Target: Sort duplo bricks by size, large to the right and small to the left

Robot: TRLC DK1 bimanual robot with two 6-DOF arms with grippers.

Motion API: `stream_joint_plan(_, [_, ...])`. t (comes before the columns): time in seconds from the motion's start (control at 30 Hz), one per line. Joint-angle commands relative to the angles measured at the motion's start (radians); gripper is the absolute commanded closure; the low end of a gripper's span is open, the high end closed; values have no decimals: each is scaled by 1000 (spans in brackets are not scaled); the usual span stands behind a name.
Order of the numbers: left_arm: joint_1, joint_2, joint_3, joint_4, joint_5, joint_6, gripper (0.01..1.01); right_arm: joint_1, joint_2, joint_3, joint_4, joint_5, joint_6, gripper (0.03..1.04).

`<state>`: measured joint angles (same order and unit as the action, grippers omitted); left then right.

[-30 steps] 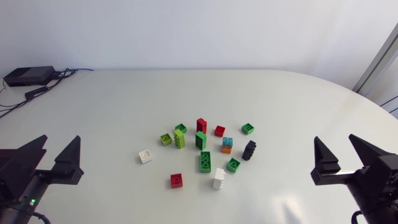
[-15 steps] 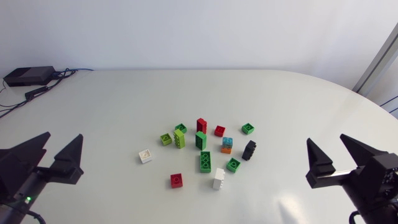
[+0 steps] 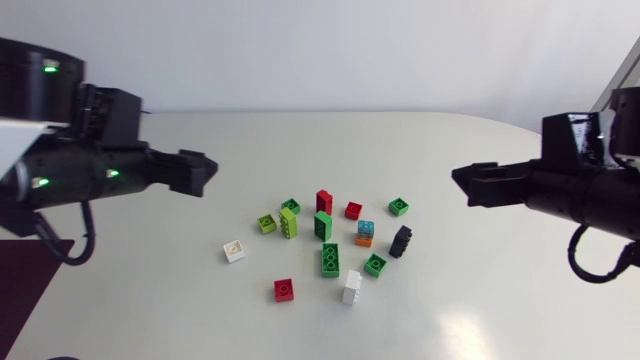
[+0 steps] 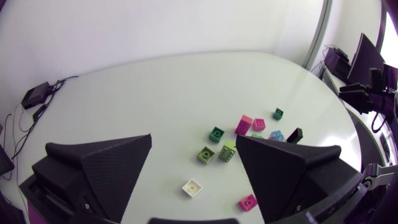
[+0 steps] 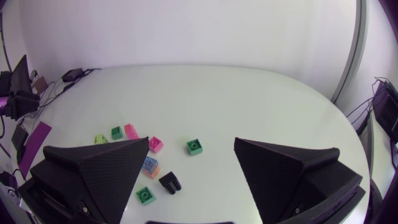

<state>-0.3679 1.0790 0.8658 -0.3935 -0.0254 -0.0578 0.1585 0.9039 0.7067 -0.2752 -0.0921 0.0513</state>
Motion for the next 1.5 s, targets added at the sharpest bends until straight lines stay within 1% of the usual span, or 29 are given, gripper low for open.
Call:
stream_joint_plan(0.0, [-55, 151, 67, -31, 1, 3, 138, 26, 89, 30, -36, -12, 25, 97])
stream_joint_plan(0.03, [-66, 206, 102, -61, 1, 47, 172, 29, 124, 40, -53, -15, 10, 97])
stream_joint_plan(0.07, [-91, 260, 139, -88, 1, 151, 179, 36, 173, 65, -104, -15, -34, 97])
stream_joint_plan(0.1, [-106, 300, 157, -91, 4, 179, 177, 53, 219, 88, -147, -11, -82, 95])
stream_joint_plan(0.13, [-118, 337, 180, -105, 2, 182, 170, 64, 260, 103, -174, -5, -107, 95])
stream_joint_plan(0.23, [-144, 452, 248, -145, 2, 196, 167, 70, 348, 128, -211, 0, -172, 97])
stream_joint_plan(0.27, [-151, 493, 272, -162, 10, 210, 169, 70, 365, 137, -236, -1, -199, 97])
stream_joint_plan(0.3, [-154, 524, 288, -163, 22, 213, 177, 70, 369, 132, -242, -6, -205, 97])
stream_joint_plan(0.33, [-157, 549, 299, -156, 42, 213, 177, 70, 357, 108, -216, -38, -205, 105])
stream_joint_plan(0.4, [-154, 607, 325, -137, 104, 227, 184, 70, 317, 53, -124, -95, -215, 151])
stream_joint_plan(0.43, [-146, 645, 349, -137, 113, 250, 211, 84, 319, 51, -117, -95, -219, 177])
stream_joint_plan(0.5, [-128, 697, 389, -140, 148, 285, 225, 105, 359, 68, -121, -86, -219, 189])
stream_joint_plan(0.53, [-114, 720, 404, -140, 174, 299, 234, 105, 386, 80, -125, -89, -215, 174])
stream_joint_plan(0.57, [-106, 740, 421, -140, 194, 305, 310, 108, 412, 89, -131, -89, -214, 75])
stream_joint_plan(0.6, [-98, 759, 435, -140, 205, 317, 339, 111, 431, 93, -130, -90, -212, 59])
stream_joint_plan(0.87, [-78, 874, 501, -142, 216, 398, 354, 134, 489, 96, -121, -92, -254, 61])
stream_joint_plan(0.97, [-88, 901, 504, -143, 216, 414, 361, 134, 535, 109, -116, -78, -263, 61])
stream_joint_plan(1.03, [-92, 914, 501, -145, 216, 423, 390, 134, 572, 116, -99, -67, -269, 62])
stream_joint_plan(1.1, [-95, 921, 506, -156, 216, 421, 459, 141, 609, 129, -93, -63, -275, 69])
stream_joint_plan(1.17, [-95, 923, 503, -160, 222, 421, 551, 150, 635, 134, -70, -29, -274, 80])
stream_joint_plan(1.2, [-94, 929, 501, -160, 225, 423, 607, 154, 650, 135, -50, -15, -275, 136])
stream_joint_plan(1.23, [-95, 940, 503, -162, 225, 426, 615, 153, 662, 135, -36, -15, -278, 185])
stream_joint_plan(1.27, [-98, 946, 501, -163, 225, 431, 662, 154, 676, 139, -22, -14, -288, 244])
stream_joint_plan(1.33, [-106, 954, 498, -188, 225, 449, 685, 157, 704, 146, 11, 8, -294, 362])
stream_joint_plan(1.4, [-120, 960, 493, -199, 225, 458, 718, 159, 750, 165, 34, 35, -300, 544])
stream_joint_plan(1.43, [-124, 961, 492, -214, 225, 460, 787, 159, 776, 175, 42, 43, -300, 661])
stream_joint_plan(1.47, [-129, 964, 492, -219, 225, 460, 810, 159, 800, 185, 50, 49, -298, 743])
